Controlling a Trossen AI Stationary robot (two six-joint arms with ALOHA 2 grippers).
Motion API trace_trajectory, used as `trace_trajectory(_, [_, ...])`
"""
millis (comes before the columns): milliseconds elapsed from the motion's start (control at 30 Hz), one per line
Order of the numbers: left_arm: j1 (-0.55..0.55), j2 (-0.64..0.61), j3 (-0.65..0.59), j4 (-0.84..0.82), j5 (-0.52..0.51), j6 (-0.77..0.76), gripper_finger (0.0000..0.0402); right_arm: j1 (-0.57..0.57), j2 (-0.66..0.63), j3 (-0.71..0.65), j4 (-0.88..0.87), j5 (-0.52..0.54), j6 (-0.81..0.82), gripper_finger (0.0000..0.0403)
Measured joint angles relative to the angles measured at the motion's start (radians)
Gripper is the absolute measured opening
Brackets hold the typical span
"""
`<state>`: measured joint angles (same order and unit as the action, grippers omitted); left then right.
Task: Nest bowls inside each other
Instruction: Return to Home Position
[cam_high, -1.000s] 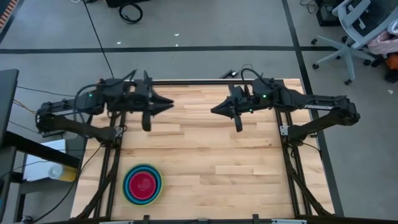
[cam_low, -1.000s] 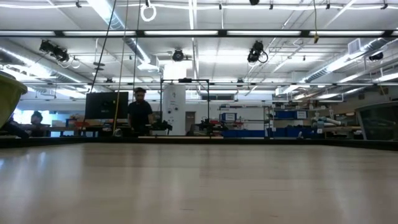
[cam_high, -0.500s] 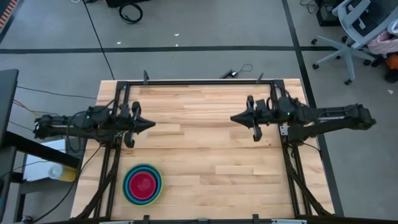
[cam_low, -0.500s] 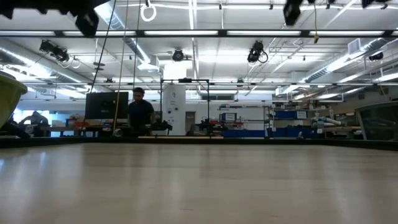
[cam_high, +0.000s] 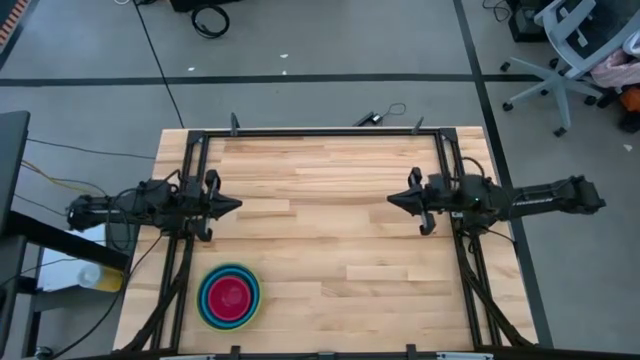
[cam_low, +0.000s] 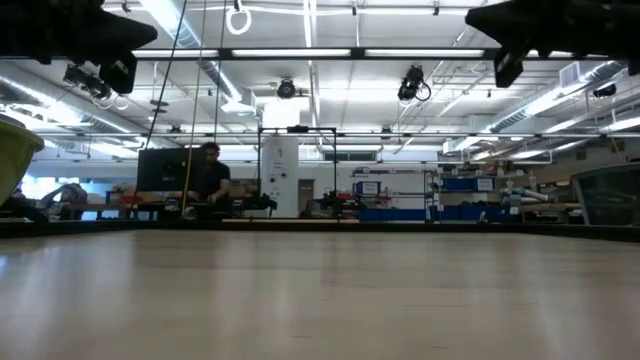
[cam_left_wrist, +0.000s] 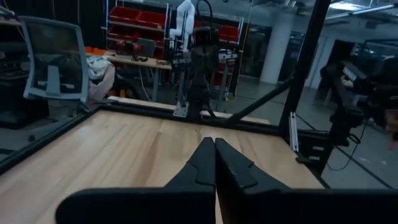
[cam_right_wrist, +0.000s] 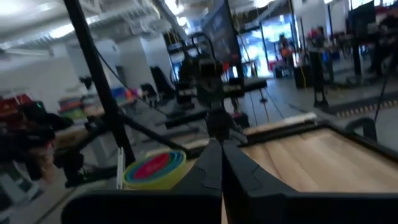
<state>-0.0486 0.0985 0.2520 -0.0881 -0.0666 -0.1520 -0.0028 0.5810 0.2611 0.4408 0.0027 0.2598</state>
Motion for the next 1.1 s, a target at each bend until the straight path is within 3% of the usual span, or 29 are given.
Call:
trace_trajectory(267, [0.000,-0.074,-0.001,-0.071,-0.020,0.007,0.0000,-0.012,-0.203,-0.107,-0.009,-0.003,0.001,0.0001])
trace_trajectory(633, [0.000,-0.095,-0.048,-0.068,-0.041,0.012,0.0000,-0.014,-0.384,-0.120,-0.329,-0.026,0.026,0.0001])
trace_trajectory(800, [0.000,-0.094,-0.137,0.079,-0.042,-0.015,0.0000,-0.014,-0.417,-0.162,-0.295,-0.025,0.059,0.0001])
trace_trajectory(1100, [0.000,-0.095,-0.206,0.150,-0.043,-0.014,0.0000,-0.014,-0.421,-0.255,-0.210,-0.030,0.111,0.0001])
